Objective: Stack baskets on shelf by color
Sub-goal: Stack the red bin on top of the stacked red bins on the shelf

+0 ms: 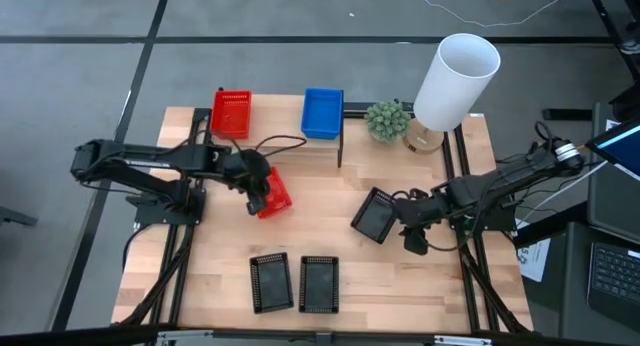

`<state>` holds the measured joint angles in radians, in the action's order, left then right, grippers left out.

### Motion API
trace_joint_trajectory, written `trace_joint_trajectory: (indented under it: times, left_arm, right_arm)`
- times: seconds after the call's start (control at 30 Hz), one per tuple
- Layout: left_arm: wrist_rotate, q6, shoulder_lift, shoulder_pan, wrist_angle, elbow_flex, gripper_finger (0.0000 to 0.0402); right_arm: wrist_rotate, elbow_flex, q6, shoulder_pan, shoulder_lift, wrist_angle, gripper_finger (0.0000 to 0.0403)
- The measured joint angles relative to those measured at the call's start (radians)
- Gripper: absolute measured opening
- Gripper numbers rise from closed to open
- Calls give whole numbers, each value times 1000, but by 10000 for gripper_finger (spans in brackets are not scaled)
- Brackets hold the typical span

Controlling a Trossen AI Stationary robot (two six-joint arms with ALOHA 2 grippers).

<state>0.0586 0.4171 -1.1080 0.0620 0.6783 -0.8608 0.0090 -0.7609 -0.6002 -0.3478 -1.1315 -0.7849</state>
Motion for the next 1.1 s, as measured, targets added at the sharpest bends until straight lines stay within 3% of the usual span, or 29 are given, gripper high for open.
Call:
trace_joint_trajectory:
  times: [0.2,0.43,0.73,1.1]
  left_arm:
    - [0,1,-90,-32,-24,0,58]
    - [-3,27,-160,-132,-179,0,58]
    - [20,156,-185,-153,-207,-1,103]
    - [82,201,-334,-182,-197,0,124]
  right_arm:
    - [0,91,-29,-9,33,88,174]
    - [0,104,-43,-9,37,129,174]
    - [-1,103,213,-9,108,230,174]
    - [6,103,241,-9,266,243,174]
